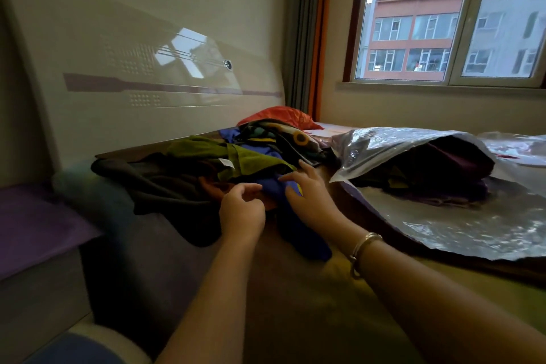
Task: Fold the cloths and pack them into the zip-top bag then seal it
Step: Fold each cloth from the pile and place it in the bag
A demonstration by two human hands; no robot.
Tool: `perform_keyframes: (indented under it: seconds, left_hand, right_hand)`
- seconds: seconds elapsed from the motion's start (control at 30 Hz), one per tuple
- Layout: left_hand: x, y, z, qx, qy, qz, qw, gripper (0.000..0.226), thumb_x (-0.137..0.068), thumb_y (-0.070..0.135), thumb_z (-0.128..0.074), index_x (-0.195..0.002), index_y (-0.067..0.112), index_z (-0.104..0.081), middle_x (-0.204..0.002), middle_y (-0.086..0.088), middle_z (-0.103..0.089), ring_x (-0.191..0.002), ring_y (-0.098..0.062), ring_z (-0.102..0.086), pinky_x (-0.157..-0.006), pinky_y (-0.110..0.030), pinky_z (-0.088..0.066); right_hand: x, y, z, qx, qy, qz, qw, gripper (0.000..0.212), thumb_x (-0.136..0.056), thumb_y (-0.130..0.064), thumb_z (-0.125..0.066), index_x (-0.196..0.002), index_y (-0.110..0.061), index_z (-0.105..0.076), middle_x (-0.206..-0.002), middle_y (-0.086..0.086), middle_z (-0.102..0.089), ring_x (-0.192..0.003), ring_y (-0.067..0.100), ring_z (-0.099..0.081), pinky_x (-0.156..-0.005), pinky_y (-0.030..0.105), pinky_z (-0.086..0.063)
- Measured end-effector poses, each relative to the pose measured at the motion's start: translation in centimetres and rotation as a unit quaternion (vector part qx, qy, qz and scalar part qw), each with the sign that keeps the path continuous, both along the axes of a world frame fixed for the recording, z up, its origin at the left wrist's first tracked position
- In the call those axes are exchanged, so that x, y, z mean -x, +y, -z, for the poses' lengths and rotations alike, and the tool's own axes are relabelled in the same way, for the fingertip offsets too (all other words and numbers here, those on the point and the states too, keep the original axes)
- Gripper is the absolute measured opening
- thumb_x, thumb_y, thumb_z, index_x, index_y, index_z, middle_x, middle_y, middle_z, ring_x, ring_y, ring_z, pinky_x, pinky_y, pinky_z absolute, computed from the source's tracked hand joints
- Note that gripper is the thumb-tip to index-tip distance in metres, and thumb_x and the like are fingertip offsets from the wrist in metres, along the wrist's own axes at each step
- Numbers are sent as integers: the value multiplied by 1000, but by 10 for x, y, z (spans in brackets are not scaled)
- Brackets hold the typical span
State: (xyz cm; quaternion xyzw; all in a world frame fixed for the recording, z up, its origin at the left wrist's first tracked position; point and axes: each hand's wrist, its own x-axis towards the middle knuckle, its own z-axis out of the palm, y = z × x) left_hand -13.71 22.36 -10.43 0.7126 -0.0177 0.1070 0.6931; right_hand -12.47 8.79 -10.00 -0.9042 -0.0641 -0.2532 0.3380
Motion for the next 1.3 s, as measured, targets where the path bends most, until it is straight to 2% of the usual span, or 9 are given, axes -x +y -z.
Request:
perform_keyframes:
  seconds: [0.13, 0.23, 0.37, 0.57, 0.73, 0.83, 0.93, 1.17, 1.3]
  left_hand:
    - [-14, -1, 5, 0, 32, 56, 998, 43, -89, -6, -39, -118, 20, -58, -121, -9, -58, -93, -22, -60, -75, -35, -54]
    - [-26, -7, 8, -26, 55, 83, 995, 54, -88, -7, -38, -131, 22, -54, -131, -11, -53, -106, -26, -58, -86, -40, -54]
    - [-36, -11, 20, -42, 40, 133, 989, 57, -90, -9, -41, -138, 22, -48, -139, -10, -50, -126, -28, -49, -105, -39, -43]
    - [-42, -12, 30, -28, 63, 184, 981, 58, -93, -1, -48, -144, 26, -41, -150, -8, -32, -135, -30, -37, -105, -35, -36]
    - [-35, -15, 16, 100, 26, 69, 992, 43, -89, 6, -60, -130, 13, -50, -128, -4, -53, -124, -26, -49, -104, -35, -40]
    - [-22, -16, -1, 106, 19, -29, 994, 42, -82, 27, -73, -110, 22, -42, -121, -9, -56, -116, -32, -52, -99, -48, -45]
    - [8, -19, -23, 64, -17, -74, 995, 51, -82, 31, -72, -120, 22, -39, -129, -9, -47, -122, -33, -42, -96, -47, -45]
    - [80, -46, -72, -176, -214, -2, 961, 80, -75, 47, -72, -142, 39, -29, -151, 4, -18, -137, -29, -21, -110, -46, -31]
    - [113, -55, -89, -102, -326, 125, 931, 48, -81, 39, -68, -122, 44, -44, -124, 11, -49, -108, 2, -50, -90, -22, -46]
  right_hand:
    - [-53, 4, -17, 85, 67, 59, 992, 30, -93, -36, -49, -119, -29, -61, -160, 4, -9, -147, 26, -3, -117, 45, -9]
    - [-82, 6, -23, 105, 118, 48, 986, 36, -86, -37, -47, -112, -17, -63, -137, 12, -48, -133, 33, -36, -109, 47, -31]
    - [-83, 20, -48, -232, 77, -34, 969, 22, -92, 0, -43, -80, -2, -62, -75, 12, -55, -72, 25, -55, -64, 24, -49]
    - [-46, 12, -113, -470, 35, -123, 873, 12, -94, -10, -46, -88, -7, -56, -81, 7, -54, -74, 17, -52, -63, 28, -42]
    - [11, -11, -150, -445, -10, -171, 879, 16, -96, -8, -42, -84, -8, -52, -80, 8, -52, -74, 20, -54, -71, 35, -47]
    - [45, -23, -145, -395, -1, -161, 904, 15, -96, -7, -43, -88, -8, -55, -82, 10, -52, -77, 21, -55, -71, 34, -48]
    - [78, -32, -136, -386, -2, -161, 908, 18, -96, -4, -42, -93, -6, -59, -88, 13, -56, -85, 22, -58, -71, 32, -52]
    - [147, -48, -148, -370, -60, -145, 916, 22, -97, -3, -41, -104, -6, -62, -94, 13, -61, -90, 23, -60, -72, 31, -54]
    - [184, -58, -149, -342, -93, -126, 927, 23, -94, 0, -47, -98, -12, -66, -89, 8, -69, -84, 20, -67, -69, 27, -55]
